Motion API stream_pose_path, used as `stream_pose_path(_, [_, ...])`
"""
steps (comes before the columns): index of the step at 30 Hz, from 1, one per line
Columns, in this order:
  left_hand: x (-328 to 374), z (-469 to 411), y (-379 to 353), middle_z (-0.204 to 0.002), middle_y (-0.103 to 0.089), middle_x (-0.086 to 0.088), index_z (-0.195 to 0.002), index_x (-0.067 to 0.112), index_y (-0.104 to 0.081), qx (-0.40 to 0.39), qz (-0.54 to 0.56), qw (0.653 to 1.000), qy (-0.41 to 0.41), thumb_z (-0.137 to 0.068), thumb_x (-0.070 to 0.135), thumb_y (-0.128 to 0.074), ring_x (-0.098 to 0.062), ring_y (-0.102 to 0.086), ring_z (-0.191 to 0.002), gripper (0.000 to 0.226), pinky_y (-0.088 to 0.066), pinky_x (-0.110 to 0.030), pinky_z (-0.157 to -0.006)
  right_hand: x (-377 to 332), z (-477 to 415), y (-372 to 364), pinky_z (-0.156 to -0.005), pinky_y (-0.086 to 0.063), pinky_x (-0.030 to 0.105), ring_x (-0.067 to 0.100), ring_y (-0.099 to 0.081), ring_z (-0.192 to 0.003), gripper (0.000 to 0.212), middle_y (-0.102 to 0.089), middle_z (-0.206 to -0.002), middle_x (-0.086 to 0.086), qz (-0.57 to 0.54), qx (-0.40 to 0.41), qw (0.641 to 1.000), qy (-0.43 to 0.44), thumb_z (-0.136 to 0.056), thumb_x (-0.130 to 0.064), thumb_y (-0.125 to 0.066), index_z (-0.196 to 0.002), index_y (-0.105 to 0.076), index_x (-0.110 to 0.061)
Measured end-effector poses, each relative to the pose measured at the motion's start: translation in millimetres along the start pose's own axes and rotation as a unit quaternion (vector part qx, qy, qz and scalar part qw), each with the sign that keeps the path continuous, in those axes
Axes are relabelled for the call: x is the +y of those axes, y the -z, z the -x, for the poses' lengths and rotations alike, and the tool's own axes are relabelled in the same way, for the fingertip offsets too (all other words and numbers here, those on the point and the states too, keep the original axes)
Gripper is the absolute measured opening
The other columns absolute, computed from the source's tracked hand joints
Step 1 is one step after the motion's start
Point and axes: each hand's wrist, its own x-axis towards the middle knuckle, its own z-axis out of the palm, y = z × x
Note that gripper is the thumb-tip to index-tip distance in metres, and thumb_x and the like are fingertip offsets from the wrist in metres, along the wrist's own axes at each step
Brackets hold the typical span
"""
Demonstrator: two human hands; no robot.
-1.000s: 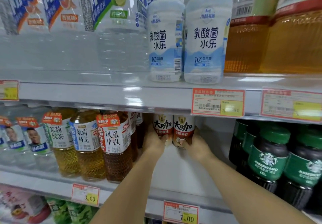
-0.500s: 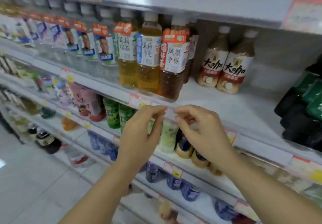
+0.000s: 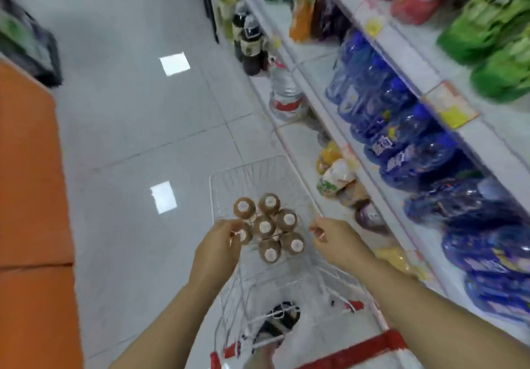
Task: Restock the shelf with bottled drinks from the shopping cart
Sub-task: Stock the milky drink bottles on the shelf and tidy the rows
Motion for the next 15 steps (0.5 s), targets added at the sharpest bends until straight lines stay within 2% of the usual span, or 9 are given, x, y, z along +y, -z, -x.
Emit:
stream_pose_path(2, [-25,-10,-25,-0.109,-0.060,-0.001,-0.112,0.022,-0.060,-0.020,-0.019,1.000,-0.004,-0.089,0.007,-0.052,-0.021,-0.058,-0.097,0.029,-0.044,-0.028,-0.075,16,-28,-40,-0.065,-0.036,0.029,0.023,-0.051,-0.081,0.005,-0.053,-0.087,0.006,0.013,-0.035,0.999,0.006,-0.085,-0.010,-0.050,-0.087,-0.053,-0.013])
stream_pose_path(3, [-34,-16,-38,-0.114,-0.057,-0.002,-0.116,0.021,-0.058,-0.033,-0.037,0.999,-0.011,-0.088,0.007,-0.051,-0.022,-0.057,-0.100,0.032,-0.047,-0.031,-0.077,25,-40,-59,-0.067,-0.036,0.029,0.024,-0.054,-0.088,0.008,-0.054,-0.092,0.007,0.011,-0.044,0.999,0.005,-0.084,-0.009,-0.051,-0.089,-0.056,-0.013])
stream_pose_path(6, [-55,-36,-75,-0.129,-0.043,-0.001,-0.124,0.022,-0.047,-0.084,-0.114,0.990,0.005,-0.087,0.008,-0.049,-0.025,-0.050,-0.108,0.039,-0.046,-0.035,-0.073,47,-71,-107,-0.091,-0.043,0.033,0.028,-0.049,-0.114,0.036,-0.046,-0.128,0.010,-0.004,-0.047,0.999,-0.009,-0.083,-0.006,-0.058,-0.119,-0.057,-0.011])
stream_pose_path(7, [-61,-42,-86,-0.132,-0.039,-0.001,-0.124,0.022,-0.043,-0.104,-0.151,0.983,0.017,-0.086,0.007,-0.049,-0.026,-0.050,-0.107,0.041,-0.043,-0.034,-0.069,53,-79,-120,-0.093,-0.044,0.037,0.030,-0.050,-0.114,0.041,-0.042,-0.132,0.012,-0.003,-0.044,0.999,-0.012,-0.083,-0.005,-0.059,-0.123,-0.055,-0.011])
stream_pose_path(10, [-77,-59,-115,-0.138,-0.031,-0.005,-0.128,0.019,-0.039,-0.148,-0.243,0.958,0.028,-0.082,0.002,-0.055,-0.027,-0.051,-0.101,0.051,-0.042,-0.034,-0.066,66,-95,-149,-0.083,-0.049,0.038,0.031,-0.055,-0.097,0.040,-0.042,-0.122,0.010,0.009,-0.009,0.999,-0.032,-0.084,-0.009,-0.058,-0.123,-0.052,-0.015])
stream_pose_path(13, [-89,-72,-128,-0.126,-0.035,-0.009,-0.118,0.016,-0.043,-0.135,-0.281,0.950,0.022,-0.077,0.000,-0.062,-0.024,-0.049,-0.078,0.047,-0.041,-0.033,-0.058,74,-104,-163,-0.077,-0.051,0.038,0.029,-0.056,-0.086,0.032,-0.041,-0.115,0.006,0.011,0.040,0.998,-0.045,-0.083,-0.017,-0.063,-0.114,-0.054,-0.021])
stream_pose_path(15, [-91,-74,-130,-0.116,-0.036,-0.010,-0.113,0.015,-0.041,-0.123,-0.314,0.941,0.019,-0.074,0.001,-0.065,-0.022,-0.041,-0.064,0.047,-0.037,-0.033,-0.054,78,-106,-166,-0.075,-0.050,0.037,0.028,-0.056,-0.085,0.030,-0.041,-0.113,0.005,0.009,0.049,0.998,-0.046,-0.082,-0.014,-0.064,-0.110,-0.055,-0.019])
